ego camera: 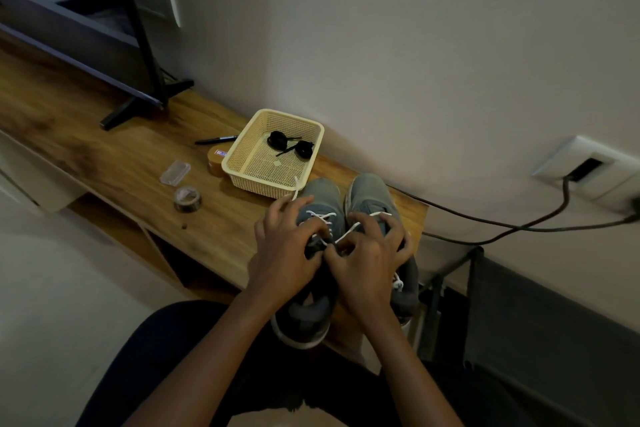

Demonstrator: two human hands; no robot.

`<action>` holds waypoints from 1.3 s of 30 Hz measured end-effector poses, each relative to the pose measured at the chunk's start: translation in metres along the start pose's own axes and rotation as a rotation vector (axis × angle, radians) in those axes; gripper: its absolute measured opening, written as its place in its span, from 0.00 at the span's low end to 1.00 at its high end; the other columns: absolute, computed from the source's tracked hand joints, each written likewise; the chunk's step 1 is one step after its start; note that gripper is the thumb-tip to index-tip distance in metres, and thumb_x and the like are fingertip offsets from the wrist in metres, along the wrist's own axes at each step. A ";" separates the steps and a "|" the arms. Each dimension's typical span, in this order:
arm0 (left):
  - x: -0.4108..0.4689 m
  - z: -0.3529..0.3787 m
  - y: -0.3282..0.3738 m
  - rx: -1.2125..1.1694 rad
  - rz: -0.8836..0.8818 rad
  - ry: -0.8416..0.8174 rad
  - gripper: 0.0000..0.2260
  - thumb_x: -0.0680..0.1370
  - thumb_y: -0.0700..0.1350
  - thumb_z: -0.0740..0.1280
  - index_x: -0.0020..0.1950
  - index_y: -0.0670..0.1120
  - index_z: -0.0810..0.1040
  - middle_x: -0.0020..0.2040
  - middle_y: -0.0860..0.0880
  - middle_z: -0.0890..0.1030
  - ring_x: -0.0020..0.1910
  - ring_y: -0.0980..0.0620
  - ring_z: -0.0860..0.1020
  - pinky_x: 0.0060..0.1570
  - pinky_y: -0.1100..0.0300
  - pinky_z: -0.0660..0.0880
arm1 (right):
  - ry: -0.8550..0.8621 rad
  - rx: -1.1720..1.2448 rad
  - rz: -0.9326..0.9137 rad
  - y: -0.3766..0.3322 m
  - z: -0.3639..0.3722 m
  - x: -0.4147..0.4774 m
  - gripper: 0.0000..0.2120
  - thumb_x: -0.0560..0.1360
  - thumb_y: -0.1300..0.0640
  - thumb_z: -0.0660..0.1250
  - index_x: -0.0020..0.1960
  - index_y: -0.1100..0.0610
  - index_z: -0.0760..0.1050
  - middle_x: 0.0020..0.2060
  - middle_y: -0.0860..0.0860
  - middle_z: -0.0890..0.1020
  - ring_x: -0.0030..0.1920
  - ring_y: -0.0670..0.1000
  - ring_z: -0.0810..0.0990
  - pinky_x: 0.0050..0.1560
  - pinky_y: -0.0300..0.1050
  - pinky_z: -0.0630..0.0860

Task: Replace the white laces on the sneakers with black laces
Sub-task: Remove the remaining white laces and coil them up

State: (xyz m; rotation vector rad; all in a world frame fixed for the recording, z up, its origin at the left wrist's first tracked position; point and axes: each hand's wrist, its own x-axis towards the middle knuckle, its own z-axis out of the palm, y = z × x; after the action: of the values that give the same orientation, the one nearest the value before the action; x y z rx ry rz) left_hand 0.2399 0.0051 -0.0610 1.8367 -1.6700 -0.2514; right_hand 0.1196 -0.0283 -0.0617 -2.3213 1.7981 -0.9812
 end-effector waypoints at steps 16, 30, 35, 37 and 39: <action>0.003 -0.002 0.002 -0.206 -0.154 0.151 0.09 0.72 0.43 0.72 0.46 0.53 0.74 0.66 0.53 0.73 0.68 0.49 0.64 0.65 0.48 0.63 | 0.001 0.024 0.055 -0.002 0.000 0.000 0.06 0.62 0.54 0.75 0.30 0.54 0.80 0.54 0.46 0.80 0.65 0.53 0.62 0.67 0.63 0.53; -0.002 0.000 0.006 0.003 -0.098 0.159 0.04 0.72 0.46 0.72 0.43 0.50 0.77 0.67 0.53 0.72 0.71 0.49 0.60 0.63 0.50 0.53 | 0.039 0.067 0.045 -0.001 0.000 -0.002 0.07 0.62 0.50 0.71 0.29 0.53 0.80 0.52 0.45 0.81 0.64 0.52 0.63 0.66 0.60 0.53; -0.001 -0.004 0.007 -0.163 -0.256 0.202 0.04 0.76 0.45 0.68 0.47 0.50 0.74 0.68 0.54 0.70 0.71 0.51 0.58 0.66 0.49 0.56 | 0.047 0.057 0.040 -0.001 0.000 -0.003 0.06 0.61 0.55 0.75 0.29 0.54 0.79 0.51 0.46 0.81 0.64 0.53 0.64 0.65 0.61 0.54; 0.000 -0.003 0.006 -0.153 -0.149 0.159 0.11 0.73 0.42 0.69 0.53 0.50 0.74 0.69 0.52 0.69 0.71 0.50 0.57 0.66 0.48 0.57 | 0.059 0.067 0.040 0.000 0.001 -0.003 0.07 0.61 0.55 0.75 0.29 0.54 0.79 0.51 0.46 0.81 0.64 0.52 0.64 0.66 0.61 0.53; -0.001 -0.003 0.007 -0.097 -0.058 0.089 0.15 0.69 0.40 0.70 0.54 0.52 0.75 0.71 0.54 0.66 0.72 0.50 0.54 0.65 0.48 0.54 | 0.071 0.073 0.037 0.000 0.001 -0.003 0.07 0.61 0.55 0.76 0.30 0.54 0.80 0.51 0.46 0.81 0.64 0.53 0.64 0.66 0.59 0.53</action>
State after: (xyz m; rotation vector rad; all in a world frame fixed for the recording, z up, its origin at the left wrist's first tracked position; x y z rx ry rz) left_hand 0.2355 0.0072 -0.0554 1.7996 -1.5198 -0.2661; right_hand 0.1194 -0.0264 -0.0637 -2.2297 1.7919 -1.1178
